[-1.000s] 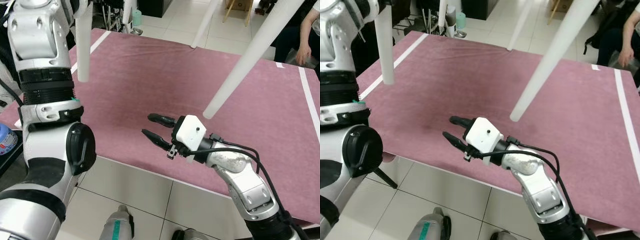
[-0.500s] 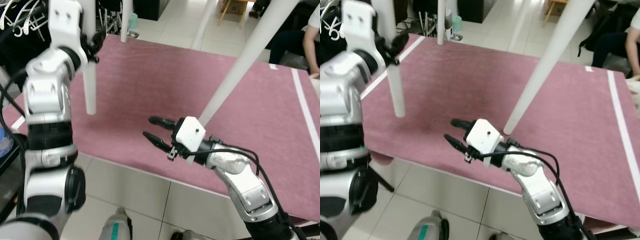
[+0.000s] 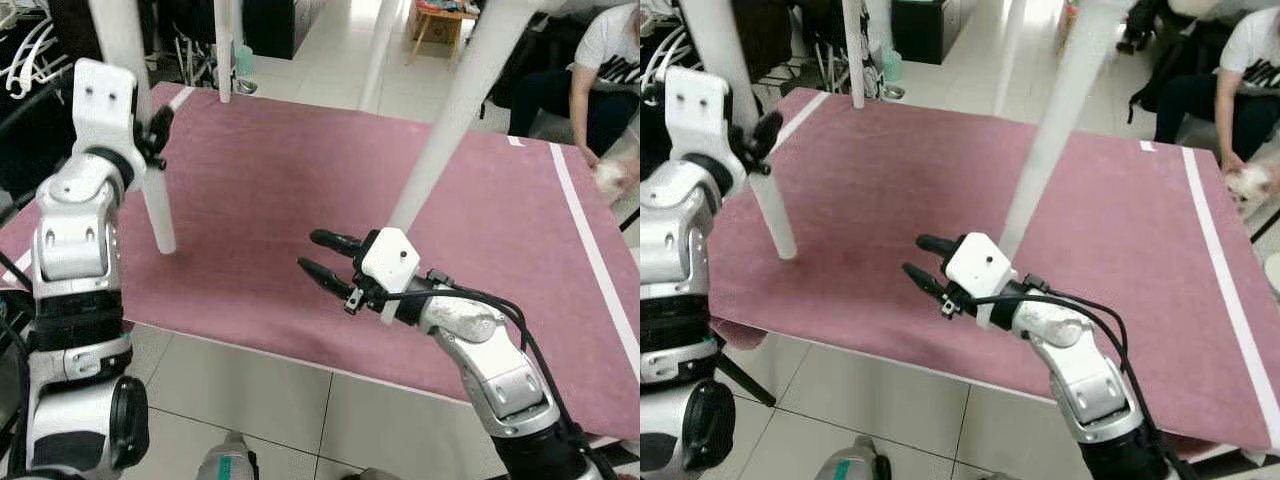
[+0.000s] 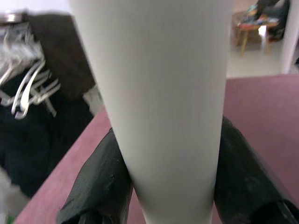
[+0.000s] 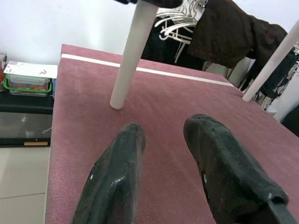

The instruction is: Building children table

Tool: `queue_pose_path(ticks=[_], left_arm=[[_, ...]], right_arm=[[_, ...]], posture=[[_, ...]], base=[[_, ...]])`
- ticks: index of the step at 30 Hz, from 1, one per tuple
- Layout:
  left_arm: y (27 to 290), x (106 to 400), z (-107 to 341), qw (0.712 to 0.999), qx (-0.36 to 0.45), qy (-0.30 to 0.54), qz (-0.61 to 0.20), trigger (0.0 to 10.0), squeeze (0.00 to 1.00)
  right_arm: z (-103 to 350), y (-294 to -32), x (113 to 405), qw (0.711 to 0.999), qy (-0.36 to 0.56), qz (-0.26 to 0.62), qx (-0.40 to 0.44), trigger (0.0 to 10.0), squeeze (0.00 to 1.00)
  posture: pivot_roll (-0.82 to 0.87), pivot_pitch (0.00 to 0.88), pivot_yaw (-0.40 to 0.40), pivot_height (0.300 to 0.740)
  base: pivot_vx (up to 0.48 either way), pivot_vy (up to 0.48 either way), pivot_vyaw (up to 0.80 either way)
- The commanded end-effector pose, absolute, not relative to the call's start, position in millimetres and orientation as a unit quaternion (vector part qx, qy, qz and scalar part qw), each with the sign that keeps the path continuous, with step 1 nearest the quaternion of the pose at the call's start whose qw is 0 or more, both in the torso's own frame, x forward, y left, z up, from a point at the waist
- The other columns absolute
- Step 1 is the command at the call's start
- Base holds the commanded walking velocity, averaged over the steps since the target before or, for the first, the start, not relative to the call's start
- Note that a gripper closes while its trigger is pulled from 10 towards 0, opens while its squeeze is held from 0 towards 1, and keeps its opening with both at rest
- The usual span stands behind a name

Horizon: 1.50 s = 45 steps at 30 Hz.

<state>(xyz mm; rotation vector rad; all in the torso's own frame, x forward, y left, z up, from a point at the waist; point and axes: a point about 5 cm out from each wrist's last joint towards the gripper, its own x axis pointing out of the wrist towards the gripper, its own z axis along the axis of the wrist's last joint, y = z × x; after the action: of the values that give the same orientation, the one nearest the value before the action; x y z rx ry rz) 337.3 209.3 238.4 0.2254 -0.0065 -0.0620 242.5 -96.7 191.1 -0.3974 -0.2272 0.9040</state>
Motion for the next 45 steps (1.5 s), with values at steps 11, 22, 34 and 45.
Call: queue_pose_path(ticks=[11, 22, 34, 45], left_arm=[[192.0, 330.2, 174.5, 0.980, 0.150, 0.101, -0.082, 10.0, 0.00], [185.4, 330.5, 171.2, 0.982, 0.150, 0.093, -0.073, 10.0, 0.00], [186.4, 334.4, 176.4, 0.978, 0.187, 0.068, -0.056, 10.0, 0.00], [184.8, 338.2, 176.5, 0.977, 0.196, 0.063, -0.055, 10.0, 0.00]], right_arm=[[185.7, -107.9, 250.2, 0.887, -0.099, 0.405, -0.199, 10.0, 0.00], [214.4, -148.6, 277.9, 0.953, -0.175, 0.178, -0.169, 10.0, 0.00], [185.3, -136.8, 266.9, 0.968, -0.143, 0.168, -0.123, 10.0, 0.00], [134.2, -135.1, 241.9, 0.976, -0.082, 0.156, -0.130, 10.0, 1.00]], posture=[[0.08, 0.000, 0.010, 0.740], [0.07, 0.000, 0.015, 0.740], [0.06, 0.000, 0.010, 0.740], [0.04, 0.000, 0.020, 0.740]], base=[[0.000, 0.000, 0.00], [0.000, 0.000, 0.00], [0.000, 0.000, 0.00], [0.000, 0.000, 0.00]])
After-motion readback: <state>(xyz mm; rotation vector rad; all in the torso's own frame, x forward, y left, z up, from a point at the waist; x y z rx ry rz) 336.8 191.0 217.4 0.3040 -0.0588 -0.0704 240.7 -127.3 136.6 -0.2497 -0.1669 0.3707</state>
